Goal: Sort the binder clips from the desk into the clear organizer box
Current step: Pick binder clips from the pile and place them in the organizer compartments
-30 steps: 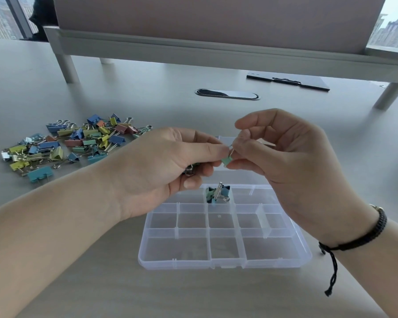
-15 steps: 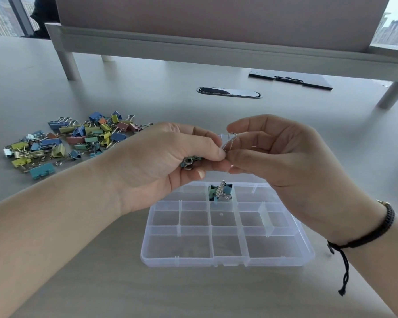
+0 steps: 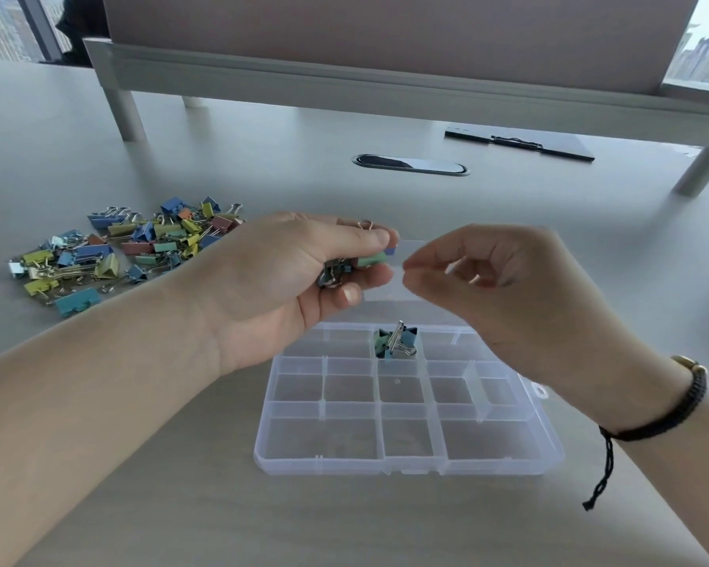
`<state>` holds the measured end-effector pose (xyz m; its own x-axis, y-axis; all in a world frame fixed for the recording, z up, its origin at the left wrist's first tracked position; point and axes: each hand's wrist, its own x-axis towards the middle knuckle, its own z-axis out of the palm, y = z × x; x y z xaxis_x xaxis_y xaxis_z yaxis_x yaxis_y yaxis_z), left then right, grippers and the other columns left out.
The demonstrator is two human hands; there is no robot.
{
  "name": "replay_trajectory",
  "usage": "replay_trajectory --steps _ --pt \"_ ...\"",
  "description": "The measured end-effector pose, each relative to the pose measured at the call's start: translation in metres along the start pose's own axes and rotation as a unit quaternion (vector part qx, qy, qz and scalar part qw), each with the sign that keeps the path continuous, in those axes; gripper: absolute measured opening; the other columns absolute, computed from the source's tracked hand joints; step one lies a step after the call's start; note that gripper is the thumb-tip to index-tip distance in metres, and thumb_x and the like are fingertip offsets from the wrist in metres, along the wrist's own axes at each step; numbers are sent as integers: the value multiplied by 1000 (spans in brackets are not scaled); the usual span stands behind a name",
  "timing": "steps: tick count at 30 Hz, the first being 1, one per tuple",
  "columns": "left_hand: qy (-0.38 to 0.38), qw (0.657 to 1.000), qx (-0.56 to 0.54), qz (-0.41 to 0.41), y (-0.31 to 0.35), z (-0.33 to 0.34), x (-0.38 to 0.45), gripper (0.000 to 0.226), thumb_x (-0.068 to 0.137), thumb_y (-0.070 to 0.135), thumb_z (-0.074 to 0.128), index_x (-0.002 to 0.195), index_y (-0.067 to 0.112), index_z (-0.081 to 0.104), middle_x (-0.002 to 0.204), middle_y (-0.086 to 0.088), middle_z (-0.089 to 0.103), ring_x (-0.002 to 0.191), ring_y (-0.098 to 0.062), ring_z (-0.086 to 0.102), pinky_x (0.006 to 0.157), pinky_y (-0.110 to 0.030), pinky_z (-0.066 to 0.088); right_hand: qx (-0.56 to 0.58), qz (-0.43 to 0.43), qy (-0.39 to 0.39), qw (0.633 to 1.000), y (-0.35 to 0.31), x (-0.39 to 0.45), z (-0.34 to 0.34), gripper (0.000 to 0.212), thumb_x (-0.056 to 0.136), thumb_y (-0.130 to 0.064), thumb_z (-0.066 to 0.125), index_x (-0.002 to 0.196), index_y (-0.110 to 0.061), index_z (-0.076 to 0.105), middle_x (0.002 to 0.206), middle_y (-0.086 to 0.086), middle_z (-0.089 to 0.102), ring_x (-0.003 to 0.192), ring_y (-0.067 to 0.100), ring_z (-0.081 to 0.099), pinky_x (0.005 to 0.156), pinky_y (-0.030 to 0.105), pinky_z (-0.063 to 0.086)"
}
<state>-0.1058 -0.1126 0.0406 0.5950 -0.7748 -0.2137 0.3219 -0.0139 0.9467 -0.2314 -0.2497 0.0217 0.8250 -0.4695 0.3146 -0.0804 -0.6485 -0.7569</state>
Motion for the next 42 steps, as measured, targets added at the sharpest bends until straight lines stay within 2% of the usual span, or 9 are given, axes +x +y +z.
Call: replay_trajectory --steps 3,6,19,23,28,31,34,38,42 --pt "33 999 -31 -4 1 0 0 10 87 5 65 82 4 74 72 -2 70 59 -13 65 35 -15 36 -178 -5 -90 980 3 -2 1 22 73 -50 68 91 -42 75 86 -18 60 71 7 51 57 15 36" --pt "32 999 -36 -13 2 0 0 9 87 6 65 86 3 73 68 -2 69 59 -14 63 35 -16 34 -197 -1 -126 972 2 -4 4 14 79 -48 70 92 -44 75 87 -20 59 80 4 51 61 13 37" --pt "28 999 -37 -22 -1 -2 5 26 96 22 57 76 8 66 64 -5 58 53 -15 61 32 -15 32 -37 -19 -130 991 -4 -3 1 3 74 -32 73 73 -33 76 76 -16 69 67 3 57 60 12 40" --pt "6 1000 3 -18 -2 -5 5 26 96 27 57 77 11 65 63 -2 53 46 -10 49 32 -16 23 87 4 -111 990 -6 -1 -5 5 80 -13 74 76 -16 76 84 0 78 80 17 71 81 38 57" --pt "-27 993 112 32 -4 -9 5 24 92 29 62 82 10 69 60 -1 48 41 -7 36 31 -13 19 123 27 -54 991 -5 2 -2 9 81 1 66 76 -5 69 68 6 74 49 8 59 51 11 41" --pt "-40 977 202 55 -5 -10 6 21 88 28 66 81 9 72 57 -2 48 38 -8 33 34 -13 22 56 7 -51 997 -4 0 1 11 84 -6 68 81 -16 72 71 2 74 56 12 70 51 21 49" --pt "-52 961 265 62 -3 -12 7 20 86 26 69 84 6 73 56 -4 47 38 -11 27 36 -14 22 15 -16 -75 997 -6 -5 2 12 83 -12 73 85 -24 76 73 -5 74 61 7 72 69 33 58" --pt "-42 952 297 60 0 -16 8 23 84 28 71 88 5 73 54 -1 46 38 -10 26 36 -15 21 -16 -31 -107 994 -8 -8 3 14 77 -16 80 83 -29 76 73 -12 73 61 6 67 64 29 57" --pt "-27 936 342 75 -2 -19 12 19 86 30 70 85 12 76 55 -1 50 36 -6 34 36 -16 26 -87 -46 -123 987 -8 -9 2 11 77 -21 79 76 -32 77 68 -19 69 61 -1 58 56 7 39"
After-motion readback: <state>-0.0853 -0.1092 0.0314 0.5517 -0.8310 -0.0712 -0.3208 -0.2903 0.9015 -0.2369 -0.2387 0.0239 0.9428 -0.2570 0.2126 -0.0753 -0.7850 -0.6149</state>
